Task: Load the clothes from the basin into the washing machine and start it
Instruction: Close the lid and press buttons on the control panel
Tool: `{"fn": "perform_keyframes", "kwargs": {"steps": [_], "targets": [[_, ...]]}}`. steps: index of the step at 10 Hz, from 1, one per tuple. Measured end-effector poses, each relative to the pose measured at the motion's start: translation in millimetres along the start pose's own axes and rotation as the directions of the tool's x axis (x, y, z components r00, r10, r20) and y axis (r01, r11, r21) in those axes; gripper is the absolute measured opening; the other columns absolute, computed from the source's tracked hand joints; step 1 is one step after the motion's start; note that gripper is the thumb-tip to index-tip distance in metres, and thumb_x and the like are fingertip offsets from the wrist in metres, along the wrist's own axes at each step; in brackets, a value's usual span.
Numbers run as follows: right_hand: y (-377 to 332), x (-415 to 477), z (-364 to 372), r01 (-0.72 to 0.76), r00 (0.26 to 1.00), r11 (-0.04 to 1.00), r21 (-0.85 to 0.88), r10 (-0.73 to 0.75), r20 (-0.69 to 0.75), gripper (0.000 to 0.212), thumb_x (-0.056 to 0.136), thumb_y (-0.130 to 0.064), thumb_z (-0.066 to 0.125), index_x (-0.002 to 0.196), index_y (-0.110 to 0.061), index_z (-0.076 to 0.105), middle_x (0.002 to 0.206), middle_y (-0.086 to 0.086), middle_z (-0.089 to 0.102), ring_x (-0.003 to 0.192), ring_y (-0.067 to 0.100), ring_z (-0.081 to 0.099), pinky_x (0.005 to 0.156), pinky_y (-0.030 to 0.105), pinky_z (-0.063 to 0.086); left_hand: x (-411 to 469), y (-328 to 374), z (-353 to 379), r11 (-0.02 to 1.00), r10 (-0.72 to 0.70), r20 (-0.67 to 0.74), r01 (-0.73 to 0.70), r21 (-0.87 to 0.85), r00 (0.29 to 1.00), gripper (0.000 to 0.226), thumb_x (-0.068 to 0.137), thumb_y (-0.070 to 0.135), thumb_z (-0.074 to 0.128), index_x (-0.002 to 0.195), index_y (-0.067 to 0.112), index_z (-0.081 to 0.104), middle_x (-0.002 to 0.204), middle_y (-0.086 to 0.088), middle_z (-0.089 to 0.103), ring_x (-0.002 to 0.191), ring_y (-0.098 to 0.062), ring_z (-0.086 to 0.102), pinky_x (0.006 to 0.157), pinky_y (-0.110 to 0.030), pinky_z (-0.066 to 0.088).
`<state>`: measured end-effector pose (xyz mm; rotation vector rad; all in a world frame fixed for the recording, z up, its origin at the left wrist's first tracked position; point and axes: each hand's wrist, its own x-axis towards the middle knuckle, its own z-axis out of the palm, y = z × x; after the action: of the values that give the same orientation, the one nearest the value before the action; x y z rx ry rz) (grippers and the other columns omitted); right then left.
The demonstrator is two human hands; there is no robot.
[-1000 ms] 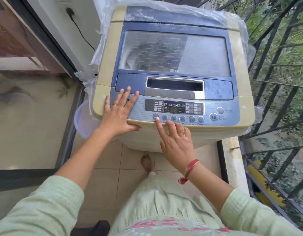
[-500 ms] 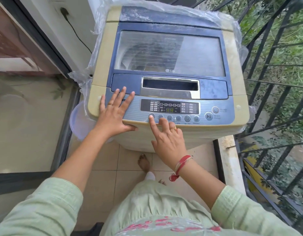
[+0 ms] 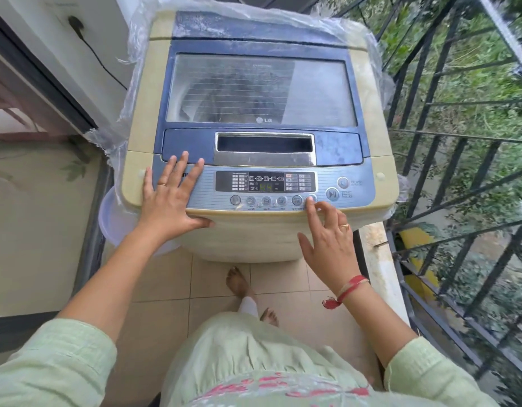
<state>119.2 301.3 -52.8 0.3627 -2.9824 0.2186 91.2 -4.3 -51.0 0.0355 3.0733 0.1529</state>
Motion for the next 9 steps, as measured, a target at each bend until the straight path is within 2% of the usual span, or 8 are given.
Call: {"fn": "perform_keyframes", "kwargs": {"steps": [1,2,3,4,5,6,9], "targets": [[-2,5,-4,-0.027,0.999,1.0,0.004,0.027,0.047,0.067,0.072,-0.022,0.071,0.133,-0.008,0.047,0.117,0.012,0.052,0.1,0.033,0.051,0.073,0.042,0.051,0,0,0,1.0,-0.007,-0.001,0.007,-0.004,1.0,0.126,0.052,0.072,0.072,0.148,0.04,-0.004,0.158,0.005,-0.008,0.146,-0.017,-0.006,0.112,-0.05,-0.011],[-12,12,-15,-0.072,0.982,0.997,-0.028,0.076,0.173,0.072,0.079,-0.03,0.066,0.141,-0.008,0.036,0.132,0.014,0.043,0.114,0.035,0.045,0.085,0.044,0.044,1,0,0,1.0,-0.011,0.0,0.011,-0.001,1.0,0.126,0.051,0.072,0.072,0.148,0.04,-0.002,0.159,0.005,-0.007,0.146,-0.018,-0.003,0.113,-0.052,-0.007],[-20,14,-18,-0.063,0.962,0.995,-0.082,0.083,0.261,0.082,0.083,-0.033,0.061,0.147,-0.008,0.016,0.144,0.014,0.027,0.129,0.033,0.031,0.095,0.041,0.038,1,0,0,1.0,-0.011,-0.004,0.01,-0.008,1.0,0.127,0.05,0.072,0.073,0.148,0.039,0.0,0.159,0.005,-0.005,0.146,-0.018,-0.002,0.113,-0.053,-0.006],[-18,12,-22,-0.067,0.956,0.998,-0.005,0.066,0.285,0.086,0.083,-0.034,0.061,0.149,-0.013,0.01,0.146,0.01,0.021,0.131,0.029,0.026,0.099,0.04,0.034,0,0,1,1.0,-0.01,-0.007,0.01,-0.016,1.0,0.127,0.049,0.073,0.073,0.148,0.04,0.0,0.159,0.005,-0.005,0.146,-0.018,-0.002,0.113,-0.052,-0.006],[-2,10,-25,-0.072,0.96,0.995,0.066,0.051,0.277,0.084,0.08,-0.037,0.065,0.148,-0.017,0.018,0.143,0.008,0.028,0.126,0.029,0.033,0.097,0.042,0.035,1,0,1,1.0,-0.011,-0.002,0.011,-0.011,1.0,0.128,0.049,0.075,0.071,0.147,0.041,-0.003,0.159,0.006,-0.006,0.146,-0.017,-0.003,0.113,-0.052,-0.006],[25,6,-24,-0.097,0.979,0.995,-0.012,0.098,0.178,0.082,0.077,-0.033,0.069,0.146,-0.013,0.029,0.136,0.012,0.04,0.117,0.034,0.043,0.089,0.044,0.041,1,-1,2,1.0,-0.011,-0.004,0.011,-0.015,1.0,0.128,0.049,0.075,0.071,0.147,0.041,-0.003,0.159,0.006,-0.006,0.146,-0.017,-0.003,0.113,-0.052,-0.007],[39,4,-19,-0.047,0.984,0.992,-0.115,0.066,0.165,0.087,0.074,-0.036,0.071,0.146,-0.016,0.028,0.133,0.009,0.044,0.111,0.033,0.045,0.074,0.039,0.048,1,-1,2,1.0,-0.013,-0.005,0.013,-0.005,1.0,0.128,0.049,0.075,0.071,0.147,0.041,-0.004,0.159,0.006,-0.006,0.146,-0.017,-0.003,0.113,-0.051,-0.007]]}}
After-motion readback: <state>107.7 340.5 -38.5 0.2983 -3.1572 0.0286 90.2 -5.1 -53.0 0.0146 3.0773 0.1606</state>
